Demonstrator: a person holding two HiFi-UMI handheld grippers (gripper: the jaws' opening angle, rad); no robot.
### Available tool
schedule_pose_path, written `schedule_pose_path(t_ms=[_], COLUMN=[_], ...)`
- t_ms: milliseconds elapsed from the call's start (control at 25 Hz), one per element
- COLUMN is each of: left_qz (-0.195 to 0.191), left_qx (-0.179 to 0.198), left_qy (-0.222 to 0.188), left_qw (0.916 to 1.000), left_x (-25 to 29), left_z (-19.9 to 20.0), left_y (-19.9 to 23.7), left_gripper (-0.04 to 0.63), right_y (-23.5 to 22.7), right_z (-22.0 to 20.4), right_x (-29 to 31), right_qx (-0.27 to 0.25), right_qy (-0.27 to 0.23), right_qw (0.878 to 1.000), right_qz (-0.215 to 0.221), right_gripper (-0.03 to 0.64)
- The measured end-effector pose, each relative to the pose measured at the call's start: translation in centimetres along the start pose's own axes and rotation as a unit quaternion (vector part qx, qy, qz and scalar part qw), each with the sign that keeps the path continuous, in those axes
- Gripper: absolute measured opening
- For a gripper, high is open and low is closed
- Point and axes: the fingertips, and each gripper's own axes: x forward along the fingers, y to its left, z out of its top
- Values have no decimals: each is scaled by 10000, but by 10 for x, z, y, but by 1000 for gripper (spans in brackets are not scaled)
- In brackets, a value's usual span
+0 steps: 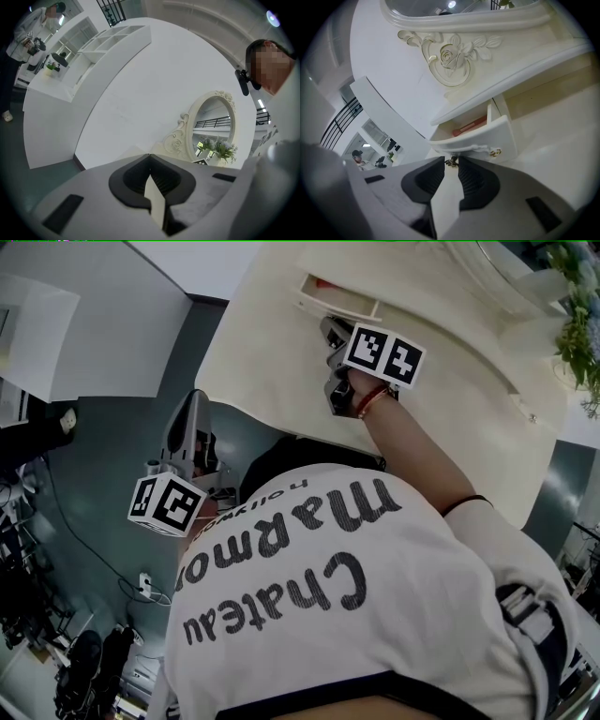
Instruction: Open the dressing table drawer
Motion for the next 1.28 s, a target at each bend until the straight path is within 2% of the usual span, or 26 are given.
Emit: schedule_pose_path(t_ms=[480,1280], left_qz=[-63,-98], left_qx=[61,-73], left_qy=[13,-48], left_qw=[10000,9999], left_x=[8,6], left_z=[-2,-3], left_y=[-6,-3], left_gripper=[23,23], right_y=[1,6], right_z=[-4,-11], right_x=[-3,-6], right_qx=[15,-24], right_qy=[99,152], right_qw=[9999,9999], right_qz=[46,36], right_gripper=[103,104])
